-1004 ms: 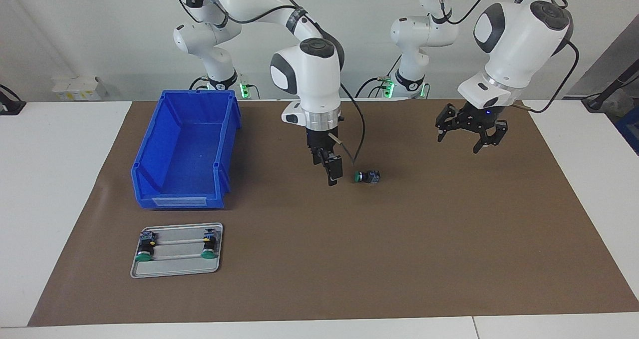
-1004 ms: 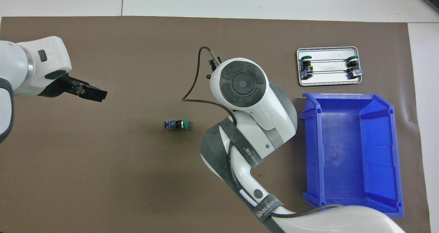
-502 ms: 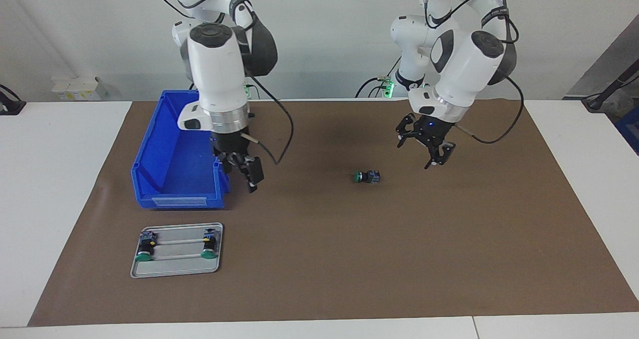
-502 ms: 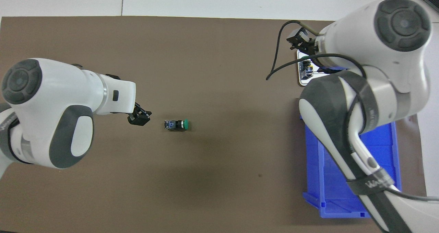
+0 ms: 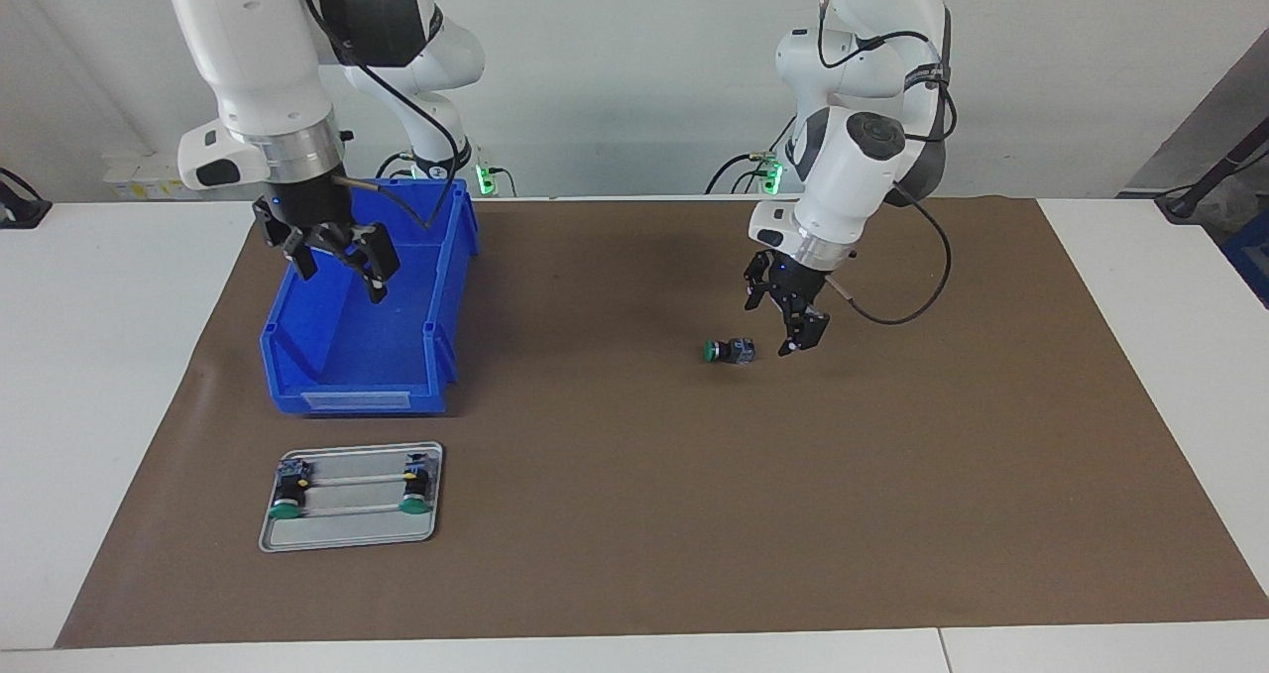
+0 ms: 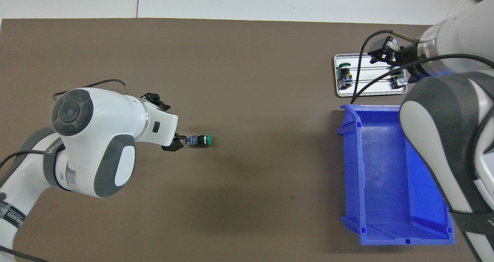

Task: Place and press button with both arms
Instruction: 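Grasp the button with the left gripper while the right gripper withdraws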

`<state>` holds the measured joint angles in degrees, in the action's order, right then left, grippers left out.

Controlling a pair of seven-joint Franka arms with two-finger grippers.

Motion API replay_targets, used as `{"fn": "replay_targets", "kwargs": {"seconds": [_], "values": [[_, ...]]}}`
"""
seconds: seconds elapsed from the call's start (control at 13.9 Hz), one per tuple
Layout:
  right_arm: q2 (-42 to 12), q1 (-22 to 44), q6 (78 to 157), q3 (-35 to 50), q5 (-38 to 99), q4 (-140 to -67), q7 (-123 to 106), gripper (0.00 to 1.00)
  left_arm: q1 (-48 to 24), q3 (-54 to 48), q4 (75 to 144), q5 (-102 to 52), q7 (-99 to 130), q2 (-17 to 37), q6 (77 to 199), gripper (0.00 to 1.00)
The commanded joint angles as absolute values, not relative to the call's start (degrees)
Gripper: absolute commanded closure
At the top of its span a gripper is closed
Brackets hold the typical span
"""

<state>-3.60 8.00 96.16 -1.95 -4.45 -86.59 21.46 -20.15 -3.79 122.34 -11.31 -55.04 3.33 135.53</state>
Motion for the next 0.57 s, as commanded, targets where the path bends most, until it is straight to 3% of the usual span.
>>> {"fn": "replay_targets", "kwargs": {"seconds": [0.0, 0.14, 0.29, 0.5], "values": [[0.69, 6.16, 91.69, -2.11, -3.25, -88.42, 7.16, 0.00, -22.94, -2.90, 123.31, -12.04, -56.51, 5.09, 138.69, 0.00], [1.49, 3.96, 88.61, -2.02, -2.38, -88.85, 3.97, 0.00, -24.42, -2.81, 123.31, -12.04, -56.25, 6.76, 139.13, 0.00], [3.77, 3.69, 90.42, -2.02, -1.41, -93.32, 2.90, 0.00, -24.61, -2.81, 123.31, -11.95, -56.16, 7.64, 138.96, 0.00], [4.04, 3.25, 91.94, -2.02, -1.32, -94.39, 2.63, 0.00, -25.83, -2.72, 123.40, -11.87, -56.16, 8.00, 138.52, 0.00]]}}
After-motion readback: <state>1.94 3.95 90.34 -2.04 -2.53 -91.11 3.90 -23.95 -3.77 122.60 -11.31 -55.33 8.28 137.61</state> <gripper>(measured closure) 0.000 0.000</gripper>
